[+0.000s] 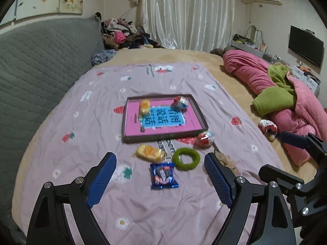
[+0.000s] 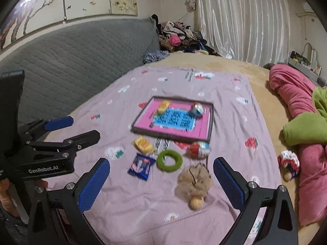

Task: Organize objects
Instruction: 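Withdraw both tools back toward the remaining snacks, then grasp the blue cookie pack with the left tool while the right tool grasps the walnut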

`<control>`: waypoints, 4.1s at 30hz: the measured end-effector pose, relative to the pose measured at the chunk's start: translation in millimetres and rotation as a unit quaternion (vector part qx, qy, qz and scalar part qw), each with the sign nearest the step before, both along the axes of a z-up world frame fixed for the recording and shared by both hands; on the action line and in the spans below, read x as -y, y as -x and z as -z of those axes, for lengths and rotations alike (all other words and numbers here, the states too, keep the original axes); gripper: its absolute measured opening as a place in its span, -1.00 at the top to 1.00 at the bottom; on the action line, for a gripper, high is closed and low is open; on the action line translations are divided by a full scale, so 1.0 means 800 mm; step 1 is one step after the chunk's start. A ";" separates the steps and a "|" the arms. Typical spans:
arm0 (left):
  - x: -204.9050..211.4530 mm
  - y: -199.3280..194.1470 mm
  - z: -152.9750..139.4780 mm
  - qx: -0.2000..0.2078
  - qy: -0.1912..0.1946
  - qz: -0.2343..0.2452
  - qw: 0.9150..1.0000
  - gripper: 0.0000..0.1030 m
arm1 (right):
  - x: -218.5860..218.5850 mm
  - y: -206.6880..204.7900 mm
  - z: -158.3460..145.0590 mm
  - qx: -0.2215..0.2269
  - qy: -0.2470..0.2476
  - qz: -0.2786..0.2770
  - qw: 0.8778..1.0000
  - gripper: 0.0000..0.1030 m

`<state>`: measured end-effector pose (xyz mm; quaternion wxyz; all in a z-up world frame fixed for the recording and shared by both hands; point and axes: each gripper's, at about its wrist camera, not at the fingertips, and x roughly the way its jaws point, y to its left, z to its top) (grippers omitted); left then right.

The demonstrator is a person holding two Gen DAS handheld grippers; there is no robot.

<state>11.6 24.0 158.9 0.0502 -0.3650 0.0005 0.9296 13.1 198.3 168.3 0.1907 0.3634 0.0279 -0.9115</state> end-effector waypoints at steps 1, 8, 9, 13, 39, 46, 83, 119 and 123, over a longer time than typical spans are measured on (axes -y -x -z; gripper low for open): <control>0.000 -0.003 0.009 0.004 -0.001 0.001 1.000 -0.72 | 0.000 -0.004 0.007 0.002 -0.002 0.002 1.000 -0.99; -0.006 -0.013 0.059 0.025 -0.003 0.000 1.000 -0.72 | -0.010 -0.028 0.049 0.012 0.000 0.010 1.000 -0.99; -0.007 -0.015 0.066 0.024 -0.001 -0.003 1.000 -0.72 | -0.011 -0.030 0.052 0.009 -0.001 0.012 1.000 -0.99; -0.013 -0.013 0.082 0.031 0.004 0.000 1.000 -0.72 | -0.019 -0.033 0.067 0.007 -0.005 0.020 1.000 -0.99; -0.021 -0.005 0.152 0.064 -0.001 0.003 0.998 -0.72 | -0.022 -0.039 0.127 0.009 -0.012 0.040 0.999 -0.99; -0.021 -0.004 0.161 0.063 0.000 -0.001 0.998 -0.72 | -0.026 -0.036 0.138 0.015 -0.008 0.047 0.999 -0.99; -0.023 0.075 0.238 0.106 -0.001 -0.009 0.994 -0.72 | -0.046 0.008 0.220 0.043 -0.004 0.095 0.995 -0.87; -0.035 0.129 0.276 0.107 0.004 0.009 0.994 -0.06 | -0.054 0.047 0.269 0.071 0.001 0.093 0.993 0.18; -0.038 0.127 0.277 0.102 0.018 0.011 0.995 -0.05 | -0.059 0.049 0.269 0.074 0.010 0.092 0.993 0.32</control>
